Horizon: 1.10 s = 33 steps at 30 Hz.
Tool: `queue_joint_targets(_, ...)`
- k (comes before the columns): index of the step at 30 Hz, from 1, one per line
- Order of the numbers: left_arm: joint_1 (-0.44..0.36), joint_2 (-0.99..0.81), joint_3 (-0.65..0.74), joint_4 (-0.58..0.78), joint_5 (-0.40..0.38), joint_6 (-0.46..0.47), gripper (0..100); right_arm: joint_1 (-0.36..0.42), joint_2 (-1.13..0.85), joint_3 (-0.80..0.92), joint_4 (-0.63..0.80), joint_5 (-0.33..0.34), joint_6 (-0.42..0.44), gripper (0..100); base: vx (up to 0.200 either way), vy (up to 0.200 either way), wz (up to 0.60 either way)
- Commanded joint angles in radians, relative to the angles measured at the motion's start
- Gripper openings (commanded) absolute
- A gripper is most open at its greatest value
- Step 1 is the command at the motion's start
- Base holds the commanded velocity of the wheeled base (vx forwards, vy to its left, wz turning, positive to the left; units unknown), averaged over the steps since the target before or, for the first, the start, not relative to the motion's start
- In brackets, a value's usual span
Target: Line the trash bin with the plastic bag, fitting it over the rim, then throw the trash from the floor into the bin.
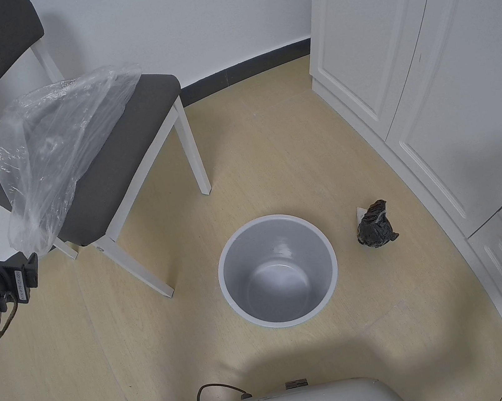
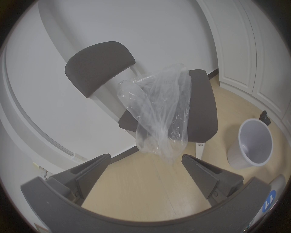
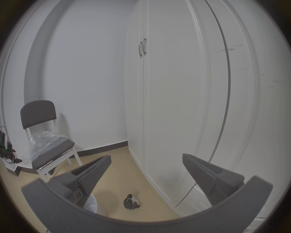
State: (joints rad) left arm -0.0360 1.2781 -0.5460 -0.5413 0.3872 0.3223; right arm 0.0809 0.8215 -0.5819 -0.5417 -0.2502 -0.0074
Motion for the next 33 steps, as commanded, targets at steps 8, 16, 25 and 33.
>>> queue_joint_targets(8, -0.005, 0.089, 0.000, -0.108, 0.009, 0.032, 100, 0.000, -0.036, 0.004, -0.001, 0.019, -0.008, 100, 0.000, 0.000, 0.00)
queue_joint_targets(16, -0.004, 0.142, 0.004, -0.207, 0.036, 0.115, 100, -0.001, -0.048, 0.002, -0.001, 0.019, -0.008, 100, 0.000, 0.000, 0.00)
queue_joint_targets(25, -0.005, 0.202, 0.004, -0.272, 0.038, 0.193, 100, -0.003, -0.064, 0.001, -0.001, 0.019, -0.009, 100, 0.000, 0.000, 0.00)
queue_joint_targets(33, 0.002, 0.257, -0.017, -0.345, 0.042, 0.253, 100, -0.007, -0.070, 0.001, -0.001, 0.019, -0.011, 100, 0.000, 0.000, 0.00)
